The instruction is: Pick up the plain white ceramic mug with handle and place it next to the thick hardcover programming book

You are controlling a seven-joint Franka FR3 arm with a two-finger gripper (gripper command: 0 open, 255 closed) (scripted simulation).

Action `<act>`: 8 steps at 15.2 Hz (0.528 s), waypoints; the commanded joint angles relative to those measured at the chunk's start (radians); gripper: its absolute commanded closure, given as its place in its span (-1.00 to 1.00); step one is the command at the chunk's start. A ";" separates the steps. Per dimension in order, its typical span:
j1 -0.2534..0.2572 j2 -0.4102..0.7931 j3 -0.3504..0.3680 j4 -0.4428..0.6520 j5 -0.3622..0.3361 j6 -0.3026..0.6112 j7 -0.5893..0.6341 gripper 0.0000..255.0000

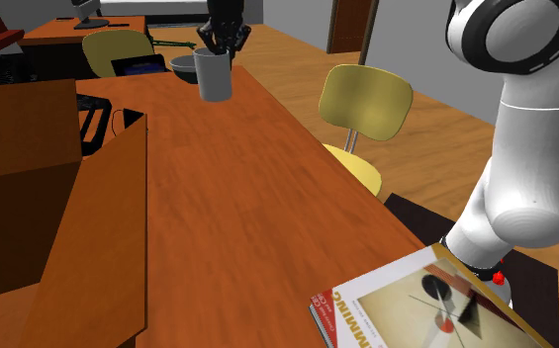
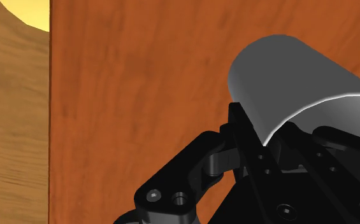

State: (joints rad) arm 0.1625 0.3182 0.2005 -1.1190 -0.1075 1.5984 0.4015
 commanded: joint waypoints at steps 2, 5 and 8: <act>0.009 0.029 0.001 0.087 -0.007 -0.059 0.000 1.00; 0.021 0.071 0.000 0.196 -0.016 -0.126 -0.002 1.00; 0.039 0.135 -0.002 0.345 -0.031 -0.211 -0.005 1.00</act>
State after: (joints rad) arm 0.1978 0.4389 0.1994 -0.8154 -0.1351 1.4151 0.3986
